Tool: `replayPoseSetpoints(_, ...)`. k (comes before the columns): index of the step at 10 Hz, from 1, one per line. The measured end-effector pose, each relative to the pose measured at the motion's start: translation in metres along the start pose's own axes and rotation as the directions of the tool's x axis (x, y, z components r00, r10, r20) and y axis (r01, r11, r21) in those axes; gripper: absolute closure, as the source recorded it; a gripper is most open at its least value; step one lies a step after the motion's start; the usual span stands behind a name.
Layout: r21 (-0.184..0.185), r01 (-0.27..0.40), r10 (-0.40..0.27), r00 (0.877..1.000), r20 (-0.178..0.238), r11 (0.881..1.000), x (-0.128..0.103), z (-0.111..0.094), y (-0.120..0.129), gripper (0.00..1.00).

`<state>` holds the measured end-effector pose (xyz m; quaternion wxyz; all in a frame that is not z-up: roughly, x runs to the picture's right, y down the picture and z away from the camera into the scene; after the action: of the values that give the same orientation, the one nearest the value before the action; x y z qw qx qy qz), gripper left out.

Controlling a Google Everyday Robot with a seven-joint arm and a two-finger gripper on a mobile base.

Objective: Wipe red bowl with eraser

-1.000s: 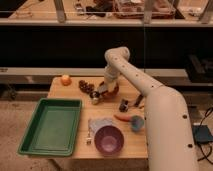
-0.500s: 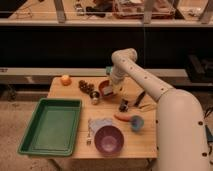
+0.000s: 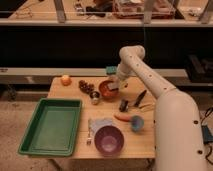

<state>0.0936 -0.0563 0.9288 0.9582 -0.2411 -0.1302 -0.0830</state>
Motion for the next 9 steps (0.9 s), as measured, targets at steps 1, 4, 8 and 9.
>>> replayPoseSetpoints(1, 0.001, 0.005, -0.005, 1.0, 0.004, 1.0, -0.006, 0.002, -0.006, 1.0)
replayPoseSetpoints(4, -0.003, 0.052, -0.052, 0.999, 0.006, 0.999, -0.038, 0.011, -0.023, 1.0)
replayPoseSetpoints(8, -0.032, 0.116, -0.116, 0.993, 0.009, 0.993, -0.066, 0.028, -0.028, 1.0)
replayPoseSetpoints(9, -0.042, 0.134, -0.134, 0.991, 0.02, 0.99, -0.069, 0.03, -0.021, 1.0)
